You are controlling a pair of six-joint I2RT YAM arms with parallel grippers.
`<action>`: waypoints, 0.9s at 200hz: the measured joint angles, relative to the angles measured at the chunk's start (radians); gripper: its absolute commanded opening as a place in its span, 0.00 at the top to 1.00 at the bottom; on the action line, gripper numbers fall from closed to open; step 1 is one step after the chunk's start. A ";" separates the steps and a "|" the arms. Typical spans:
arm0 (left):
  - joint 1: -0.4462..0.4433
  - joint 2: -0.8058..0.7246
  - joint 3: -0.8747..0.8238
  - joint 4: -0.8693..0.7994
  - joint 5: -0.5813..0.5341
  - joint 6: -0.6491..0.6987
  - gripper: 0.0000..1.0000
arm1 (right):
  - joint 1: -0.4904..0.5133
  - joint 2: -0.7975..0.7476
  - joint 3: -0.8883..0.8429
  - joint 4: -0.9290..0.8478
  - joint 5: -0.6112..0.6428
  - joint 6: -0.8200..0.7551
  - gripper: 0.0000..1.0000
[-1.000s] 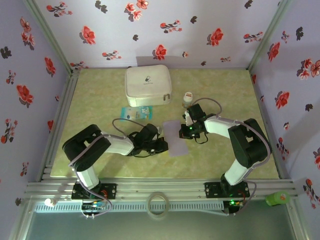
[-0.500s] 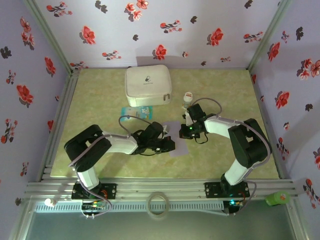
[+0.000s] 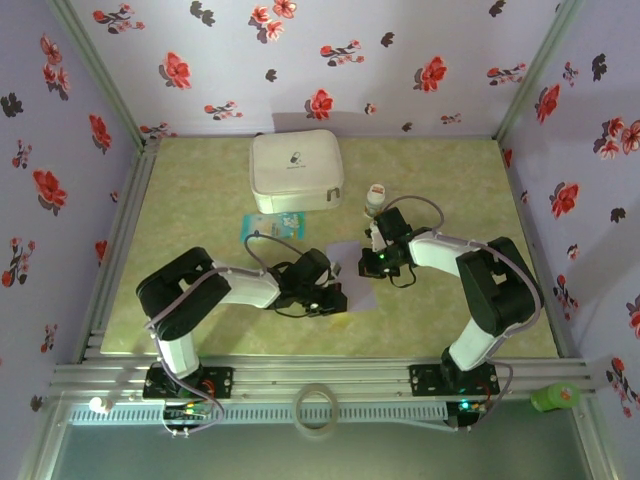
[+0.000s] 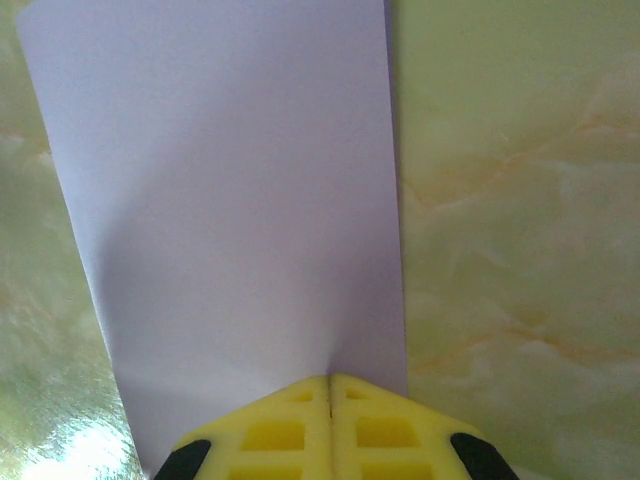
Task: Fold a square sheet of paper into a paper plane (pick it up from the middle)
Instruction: First fold the square sheet of paper in half at the center of the table.
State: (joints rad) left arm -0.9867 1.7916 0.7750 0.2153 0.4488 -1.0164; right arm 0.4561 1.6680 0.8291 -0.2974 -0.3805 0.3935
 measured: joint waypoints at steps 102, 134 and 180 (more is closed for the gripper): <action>0.069 -0.197 -0.035 -0.070 -0.047 0.089 0.96 | -0.003 -0.003 0.002 0.004 -0.016 0.056 0.92; 0.210 -0.166 0.028 -0.028 -0.064 0.089 0.95 | -0.007 -0.071 0.002 0.002 -0.027 0.103 0.83; 0.254 -0.013 0.248 -0.014 -0.062 0.104 0.95 | -0.094 -0.333 -0.016 -0.017 -0.013 0.153 0.80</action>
State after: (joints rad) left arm -0.7326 1.7790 1.0225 0.2012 0.3866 -0.9127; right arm 0.3618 1.3346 0.8127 -0.3141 -0.3931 0.5461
